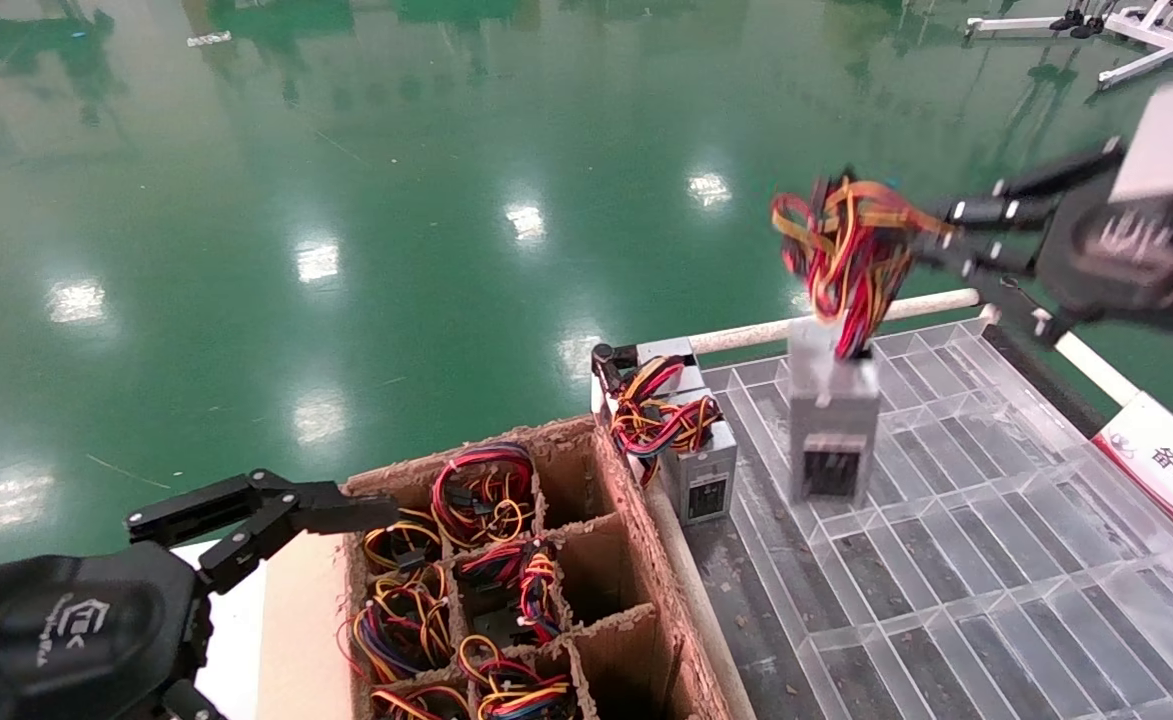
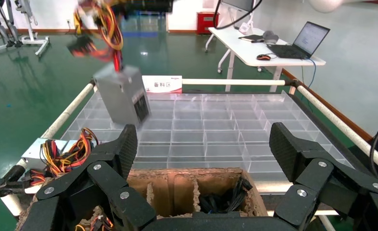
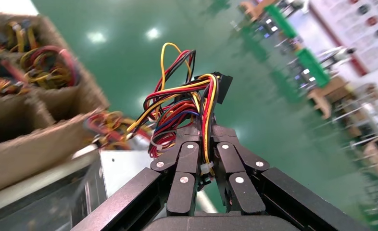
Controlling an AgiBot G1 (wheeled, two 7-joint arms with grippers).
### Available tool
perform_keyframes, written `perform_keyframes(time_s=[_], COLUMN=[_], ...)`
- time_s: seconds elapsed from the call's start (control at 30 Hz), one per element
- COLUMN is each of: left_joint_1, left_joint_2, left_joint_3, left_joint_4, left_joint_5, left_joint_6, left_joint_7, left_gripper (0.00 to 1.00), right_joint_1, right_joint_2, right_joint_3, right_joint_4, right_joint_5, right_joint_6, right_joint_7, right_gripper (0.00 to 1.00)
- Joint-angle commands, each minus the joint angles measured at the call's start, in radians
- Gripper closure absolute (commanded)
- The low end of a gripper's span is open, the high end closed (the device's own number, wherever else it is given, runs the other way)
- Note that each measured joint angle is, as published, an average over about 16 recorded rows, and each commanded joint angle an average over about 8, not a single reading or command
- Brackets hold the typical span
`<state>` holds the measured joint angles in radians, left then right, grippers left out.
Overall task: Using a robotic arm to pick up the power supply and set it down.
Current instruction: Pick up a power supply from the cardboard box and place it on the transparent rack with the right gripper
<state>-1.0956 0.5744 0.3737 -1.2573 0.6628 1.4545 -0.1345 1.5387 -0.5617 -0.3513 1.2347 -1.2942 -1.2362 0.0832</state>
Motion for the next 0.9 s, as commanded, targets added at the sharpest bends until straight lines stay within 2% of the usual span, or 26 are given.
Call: perform_keyframes(time_s=[0.03, 0.37, 0.9], left_joint_1=[0.000, 0.000, 0.000], left_joint_2=[0.000, 0.000, 0.000], left_joint_3=[0.000, 0.000, 0.000], left_joint_4=[0.000, 0.000, 0.000], left_joint_5=[0.000, 0.000, 0.000], left_joint_6=[0.000, 0.000, 0.000], left_joint_7=[0.000, 0.000, 0.000], left_gripper=[0.00, 0.00, 0.00], right_joint_1=[-0.009, -0.044, 0.003], right_joint_2=[0.000, -0.082, -0.230], right_joint_3=[-0.008, -0.069, -0.126], right_joint_4=[-0.013, -0.105, -0.343], right_joint_5=[-0.002, -0.021, -0.054], right_joint_6=[-0.014, -0.067, -0.121], right_joint_7=[-0.009, -0.073, -0.231], right_gripper=[1.00, 1.00, 1.00])
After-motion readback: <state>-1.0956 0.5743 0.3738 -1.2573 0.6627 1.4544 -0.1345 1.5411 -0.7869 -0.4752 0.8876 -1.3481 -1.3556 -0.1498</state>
